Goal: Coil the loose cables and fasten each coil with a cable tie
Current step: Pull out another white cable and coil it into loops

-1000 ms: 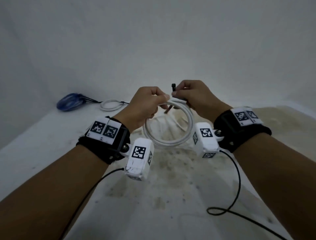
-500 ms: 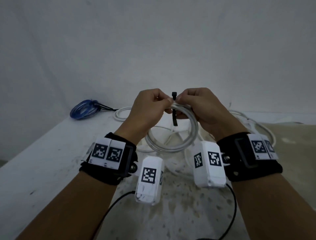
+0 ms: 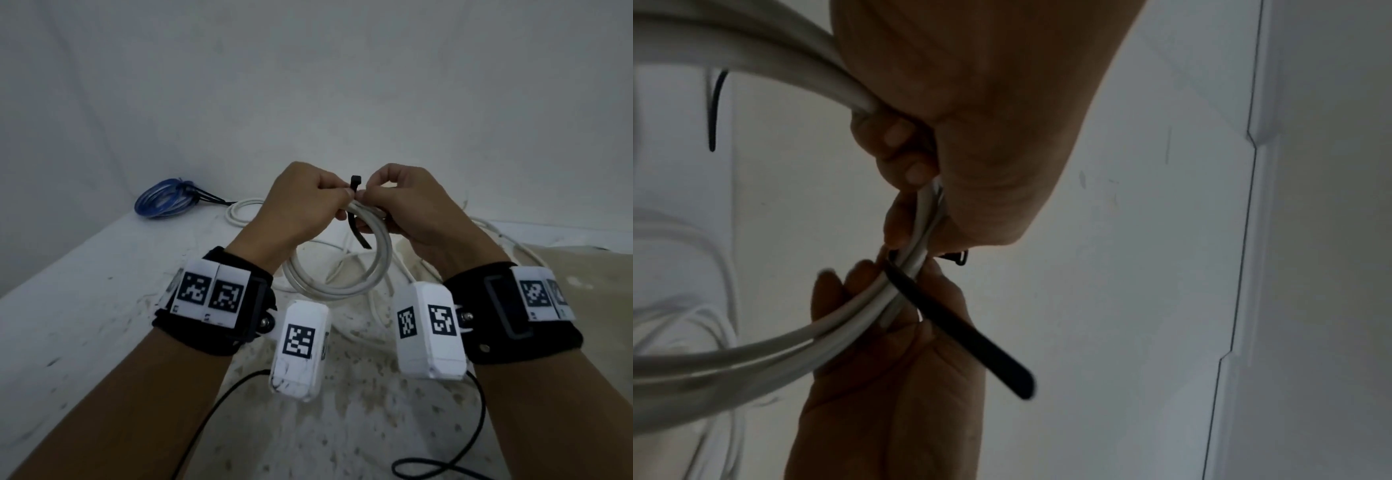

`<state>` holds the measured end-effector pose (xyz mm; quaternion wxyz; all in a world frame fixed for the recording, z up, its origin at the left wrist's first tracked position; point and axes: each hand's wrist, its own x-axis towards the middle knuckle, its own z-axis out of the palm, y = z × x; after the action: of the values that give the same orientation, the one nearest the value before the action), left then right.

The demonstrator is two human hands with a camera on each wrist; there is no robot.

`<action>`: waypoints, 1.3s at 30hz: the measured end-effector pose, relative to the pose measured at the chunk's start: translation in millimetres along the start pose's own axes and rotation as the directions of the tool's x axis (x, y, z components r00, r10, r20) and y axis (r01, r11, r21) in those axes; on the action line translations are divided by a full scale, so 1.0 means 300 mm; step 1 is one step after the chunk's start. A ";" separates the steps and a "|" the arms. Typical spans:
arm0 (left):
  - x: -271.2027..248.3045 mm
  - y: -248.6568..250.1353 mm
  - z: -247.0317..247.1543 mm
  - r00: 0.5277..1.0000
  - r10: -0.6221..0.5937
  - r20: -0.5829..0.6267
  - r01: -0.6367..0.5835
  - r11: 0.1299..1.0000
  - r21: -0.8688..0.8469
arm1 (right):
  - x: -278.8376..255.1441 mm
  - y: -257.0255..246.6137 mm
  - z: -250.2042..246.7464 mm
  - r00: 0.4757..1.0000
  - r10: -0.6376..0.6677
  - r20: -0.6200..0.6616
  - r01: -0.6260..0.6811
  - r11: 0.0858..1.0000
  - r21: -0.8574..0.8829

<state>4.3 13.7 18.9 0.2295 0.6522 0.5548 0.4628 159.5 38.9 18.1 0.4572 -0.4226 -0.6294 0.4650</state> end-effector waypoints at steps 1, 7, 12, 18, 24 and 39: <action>0.002 -0.001 -0.003 1.000 -0.021 -0.008 0.021 1.000 -0.013 | 0.005 -0.001 0.000 1.000 -0.010 -0.007 0.009 0.997 -0.072; 0.015 -0.001 -0.052 0.980 -0.163 -0.117 0.141 0.974 -0.179 | -0.001 -0.060 -0.022 0.911 -0.322 0.257 0.405 0.584 -0.704; 0.008 -0.007 -0.063 0.978 -0.168 -0.121 0.140 0.968 -0.209 | -0.021 -0.064 0.072 0.826 -0.514 0.233 0.553 0.653 -0.518; 0.010 0.012 -0.036 0.983 -0.158 -0.096 0.133 0.966 -0.220 | 0.011 -0.038 0.090 0.867 -0.497 -0.029 0.390 0.714 -0.582; 0.007 0.009 -0.020 0.973 -0.202 -0.113 0.178 0.965 -0.192 | -0.001 -0.041 0.077 0.873 -0.486 -0.043 0.320 0.636 -0.703; 0.016 -0.007 -0.024 0.965 -0.204 -0.165 0.187 0.976 -0.109 | -0.014 -0.042 0.092 0.842 -0.529 -0.105 0.340 0.672 -0.658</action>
<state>-3.1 17.3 22.3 0.2544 0.5398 0.6125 0.5184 132.6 26.6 25.5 0.4780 -0.4466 -0.7551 0.0434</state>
